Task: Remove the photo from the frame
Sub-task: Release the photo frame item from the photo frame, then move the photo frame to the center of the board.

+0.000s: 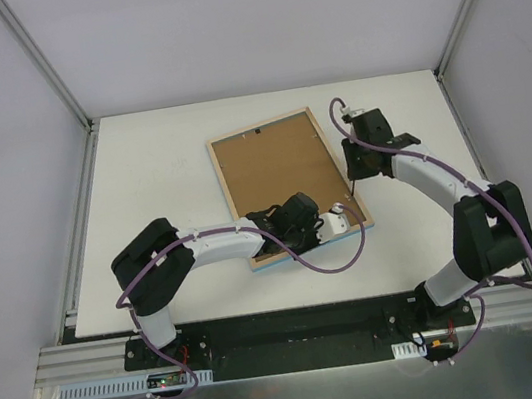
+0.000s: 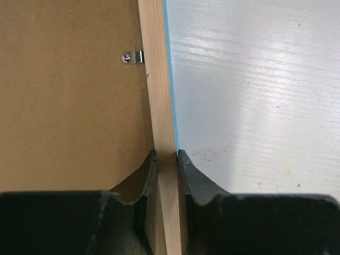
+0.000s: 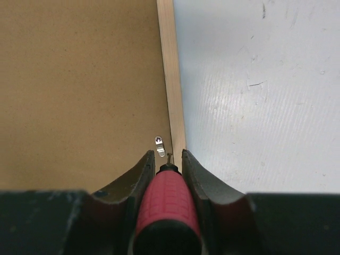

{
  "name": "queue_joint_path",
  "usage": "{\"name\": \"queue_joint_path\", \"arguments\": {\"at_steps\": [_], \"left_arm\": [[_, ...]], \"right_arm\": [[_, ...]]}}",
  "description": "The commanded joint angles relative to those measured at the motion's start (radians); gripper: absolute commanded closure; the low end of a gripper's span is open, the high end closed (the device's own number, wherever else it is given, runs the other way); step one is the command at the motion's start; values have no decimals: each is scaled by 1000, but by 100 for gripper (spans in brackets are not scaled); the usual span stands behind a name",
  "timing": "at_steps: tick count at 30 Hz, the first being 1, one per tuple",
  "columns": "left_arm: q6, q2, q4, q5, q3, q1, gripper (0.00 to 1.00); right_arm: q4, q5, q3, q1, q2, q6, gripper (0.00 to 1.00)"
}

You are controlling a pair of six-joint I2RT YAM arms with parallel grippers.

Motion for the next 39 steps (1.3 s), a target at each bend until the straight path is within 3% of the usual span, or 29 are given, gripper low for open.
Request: {"name": "queue_joint_path", "arguments": {"at_steps": [1,16,22,24,26,28,31,39], "left_arm": [[18,55,-210,139,-69,-28,100],[144,-3,-253,150,-115,-169,100],[199,-58,-261,137,-154,-176,100],[190,-66,-261,119,-152,-176,100],[166,-52,-259,88,-137,-176,92],[126,-20,-259,50,-106,-171,91],[55,23,-259,33,-60,-148,100],[-17,49,-273,67,-39,-56,100]], "right_arm": [[-14,-86,80,-60,-98,21,99],[20,-189,44,-204,-203,86,99],[40,-215,17,-255,-235,103,99],[43,-215,14,-261,-238,106,99],[43,-215,14,-266,-238,106,99],[43,-207,14,-267,-238,106,99],[43,-166,7,-269,-244,106,99],[63,-138,-10,-301,-253,117,99]]}}
